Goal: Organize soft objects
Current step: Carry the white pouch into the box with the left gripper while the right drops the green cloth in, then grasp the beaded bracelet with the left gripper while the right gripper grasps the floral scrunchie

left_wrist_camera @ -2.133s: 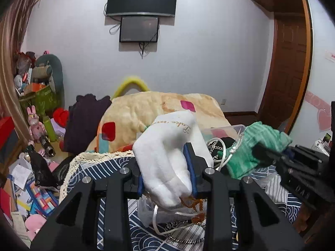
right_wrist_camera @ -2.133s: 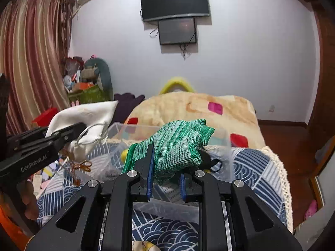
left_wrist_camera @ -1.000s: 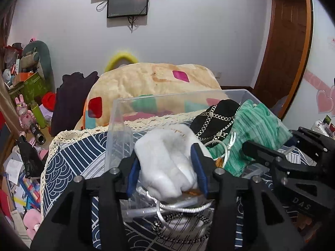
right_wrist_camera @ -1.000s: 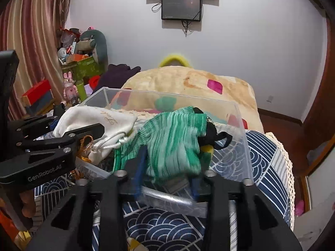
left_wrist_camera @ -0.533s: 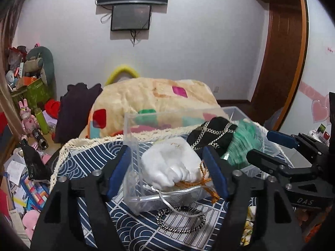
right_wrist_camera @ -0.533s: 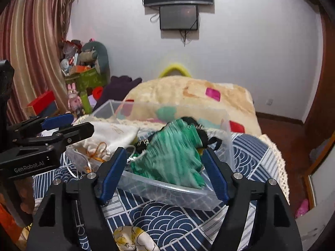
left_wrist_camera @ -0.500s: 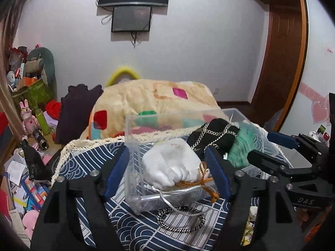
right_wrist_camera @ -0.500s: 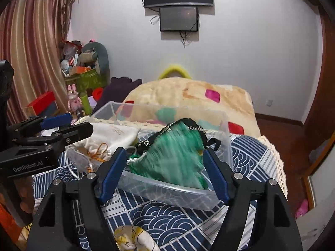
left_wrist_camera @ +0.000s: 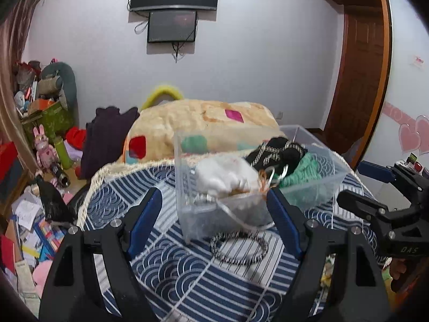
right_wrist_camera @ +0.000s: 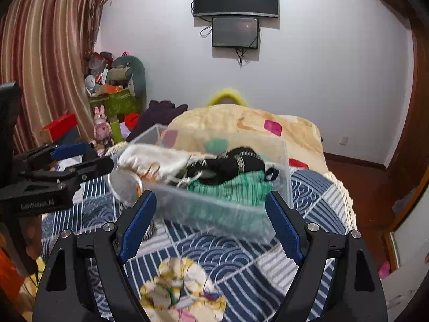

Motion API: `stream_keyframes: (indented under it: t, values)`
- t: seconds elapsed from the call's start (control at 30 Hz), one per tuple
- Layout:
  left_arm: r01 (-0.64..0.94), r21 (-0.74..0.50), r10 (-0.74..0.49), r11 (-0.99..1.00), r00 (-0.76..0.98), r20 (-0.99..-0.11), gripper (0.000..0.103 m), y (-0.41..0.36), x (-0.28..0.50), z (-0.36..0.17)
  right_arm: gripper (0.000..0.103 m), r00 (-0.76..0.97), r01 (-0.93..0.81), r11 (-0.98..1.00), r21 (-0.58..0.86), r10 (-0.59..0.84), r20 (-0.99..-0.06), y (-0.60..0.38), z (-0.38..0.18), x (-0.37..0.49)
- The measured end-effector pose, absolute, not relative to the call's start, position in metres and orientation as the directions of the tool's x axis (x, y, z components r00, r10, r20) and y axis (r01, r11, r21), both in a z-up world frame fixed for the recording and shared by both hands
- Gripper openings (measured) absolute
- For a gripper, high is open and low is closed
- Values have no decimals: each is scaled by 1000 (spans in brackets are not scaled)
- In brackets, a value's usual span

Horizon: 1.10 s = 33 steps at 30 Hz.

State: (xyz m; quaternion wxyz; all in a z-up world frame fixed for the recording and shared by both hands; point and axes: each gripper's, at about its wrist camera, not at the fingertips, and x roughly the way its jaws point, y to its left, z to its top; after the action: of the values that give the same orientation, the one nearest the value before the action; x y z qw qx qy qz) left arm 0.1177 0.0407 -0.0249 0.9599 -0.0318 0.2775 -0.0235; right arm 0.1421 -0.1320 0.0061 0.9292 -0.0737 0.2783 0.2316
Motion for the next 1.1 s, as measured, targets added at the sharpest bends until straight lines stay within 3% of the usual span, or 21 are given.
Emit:
stream_keyframes:
  t: [0.33, 0.5, 0.7, 0.83, 1.03, 1.1]
  values:
    - [19, -59, -52, 998, 777, -627, 78, 39, 111, -70, 81, 669, -490, 870, 47, 410, -620, -133, -25, 126]
    - [3, -67, -47, 998, 746, -665, 59, 38, 116, -86, 81, 643, -476, 877, 69, 400, -653, -135, -41, 124]
    - [1, -74, -53, 997, 708, -704, 45, 37, 127, -100, 81, 611, -465, 881, 89, 392, -688, -139, -56, 124]
    - [3, -84, -62, 996, 700, -712, 43, 38, 129, -101, 81, 595, -480, 874, 73, 385, -705, -135, -60, 123]
    - [18, -123, -104, 992, 662, -743, 25, 41, 140, -106, 82, 599, -499, 865, 43, 381, -704, -136, -64, 119]
    - [23, -119, -105, 993, 657, -746, 19, 41, 142, -106, 77, 603, -501, 865, 41, 382, -700, -136, -63, 118]
